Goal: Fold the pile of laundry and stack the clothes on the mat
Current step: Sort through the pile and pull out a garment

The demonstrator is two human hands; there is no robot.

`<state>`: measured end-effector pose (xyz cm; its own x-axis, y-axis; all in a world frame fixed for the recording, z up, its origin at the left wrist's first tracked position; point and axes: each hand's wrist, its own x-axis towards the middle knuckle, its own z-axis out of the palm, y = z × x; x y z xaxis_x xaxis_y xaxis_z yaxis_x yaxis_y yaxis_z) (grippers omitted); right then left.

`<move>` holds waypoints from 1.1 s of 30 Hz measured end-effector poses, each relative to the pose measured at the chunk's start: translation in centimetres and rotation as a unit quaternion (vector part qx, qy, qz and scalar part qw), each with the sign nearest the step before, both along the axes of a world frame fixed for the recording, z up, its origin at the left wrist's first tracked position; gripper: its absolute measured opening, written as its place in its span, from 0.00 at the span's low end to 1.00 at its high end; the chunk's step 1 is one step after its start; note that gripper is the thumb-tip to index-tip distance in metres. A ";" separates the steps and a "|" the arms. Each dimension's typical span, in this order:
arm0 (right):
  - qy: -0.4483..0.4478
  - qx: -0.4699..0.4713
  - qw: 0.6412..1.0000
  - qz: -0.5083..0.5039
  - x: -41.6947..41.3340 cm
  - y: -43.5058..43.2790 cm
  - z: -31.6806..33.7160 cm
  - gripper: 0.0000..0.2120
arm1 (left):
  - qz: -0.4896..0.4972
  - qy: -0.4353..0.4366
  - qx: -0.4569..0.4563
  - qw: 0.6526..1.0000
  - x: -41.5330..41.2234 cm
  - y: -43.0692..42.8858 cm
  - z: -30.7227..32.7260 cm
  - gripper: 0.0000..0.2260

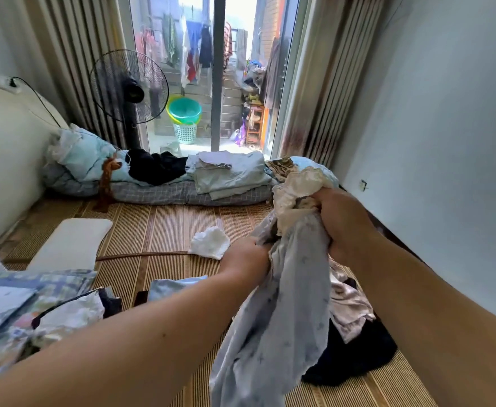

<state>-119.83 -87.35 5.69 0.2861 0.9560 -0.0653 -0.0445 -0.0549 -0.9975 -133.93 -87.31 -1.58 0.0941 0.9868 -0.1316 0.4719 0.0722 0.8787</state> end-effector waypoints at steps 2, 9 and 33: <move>-0.069 -0.025 0.997 -0.004 0.9 -0.5 -0.3 0.14 | 0.025 -0.152 -0.070 0.986 0.0 0.0 0.4 0.09; -0.272 -0.089 0.958 -0.024 4.1 -2.6 -1.4 0.19 | -0.008 -0.418 -0.196 0.887 0.3 0.0 2.6 0.10; -0.461 0.022 0.887 0.010 -1.0 -4.1 1.6 0.18 | -0.052 0.043 0.122 0.990 -1.1 -3.8 -1.3 0.20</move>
<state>-120.87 -91.42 7.33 0.1822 0.9572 0.2248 0.7915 -0.0071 -0.6112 -135.05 -91.08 -2.86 0.1953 0.9759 0.0972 0.5395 -0.1897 0.8203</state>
